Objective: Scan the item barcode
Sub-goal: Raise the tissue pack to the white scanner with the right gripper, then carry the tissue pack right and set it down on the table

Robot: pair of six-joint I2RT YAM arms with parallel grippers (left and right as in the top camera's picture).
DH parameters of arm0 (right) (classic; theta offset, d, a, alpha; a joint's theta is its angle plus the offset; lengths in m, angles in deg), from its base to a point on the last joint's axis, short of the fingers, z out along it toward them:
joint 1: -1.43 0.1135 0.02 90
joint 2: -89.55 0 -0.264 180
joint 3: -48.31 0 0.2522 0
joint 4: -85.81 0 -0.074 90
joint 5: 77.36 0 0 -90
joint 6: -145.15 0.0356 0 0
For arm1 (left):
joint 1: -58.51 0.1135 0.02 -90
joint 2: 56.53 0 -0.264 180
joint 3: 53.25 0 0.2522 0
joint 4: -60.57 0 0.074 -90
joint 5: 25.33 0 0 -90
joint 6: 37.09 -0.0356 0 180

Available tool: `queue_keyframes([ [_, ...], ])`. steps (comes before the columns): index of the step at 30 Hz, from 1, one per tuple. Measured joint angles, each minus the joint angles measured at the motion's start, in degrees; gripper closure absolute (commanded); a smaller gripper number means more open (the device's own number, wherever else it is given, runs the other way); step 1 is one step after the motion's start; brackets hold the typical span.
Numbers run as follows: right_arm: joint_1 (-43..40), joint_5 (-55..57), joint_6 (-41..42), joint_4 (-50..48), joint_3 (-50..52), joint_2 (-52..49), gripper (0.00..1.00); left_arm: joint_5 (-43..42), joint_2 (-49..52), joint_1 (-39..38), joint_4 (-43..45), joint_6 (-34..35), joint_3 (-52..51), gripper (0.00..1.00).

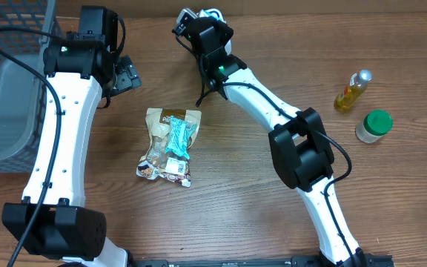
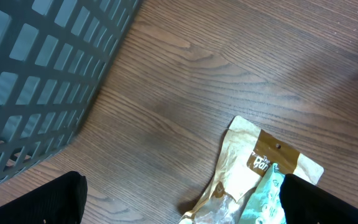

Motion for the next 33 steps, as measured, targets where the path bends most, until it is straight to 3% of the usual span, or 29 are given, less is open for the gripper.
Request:
queue_keyframes([
  [9, 0.0, 0.2, 2.5, -0.6, 0.0, -0.8, 0.96, 0.0, 0.0, 0.0, 0.0, 0.0, 0.0, 0.0],
  [15, 0.0, 0.6, 8.4, 8.1, 0.3, 3.6, 0.96, 0.0, 0.0, 0.0, 0.0, 0.0, 0.0, 0.0],
  [20, -0.2, 0.7, 18.5, 24.1, 0.4, 15.3, 0.96, 0.0, 0.0, 0.0, 0.0, 0.0, 0.0, 0.0],
  [26, -2.4, -1.7, 37.2, 56.4, -0.5, 31.0, 0.96, 0.0, 0.0, 0.0, 0.0, 0.0, 0.0, 0.01],
  [29, -6.0, -7.5, 46.7, 73.9, -0.9, 34.3, 0.96, 0.0, 0.0, 0.0, 0.0, 0.0, 0.0, 0.0],
  [33, -11.8, -15.3, 54.7, 86.4, 1.8, 33.9, 0.96, 0.0, 0.0, 0.0, 0.0, 0.0, 0.0, 0.0],
])
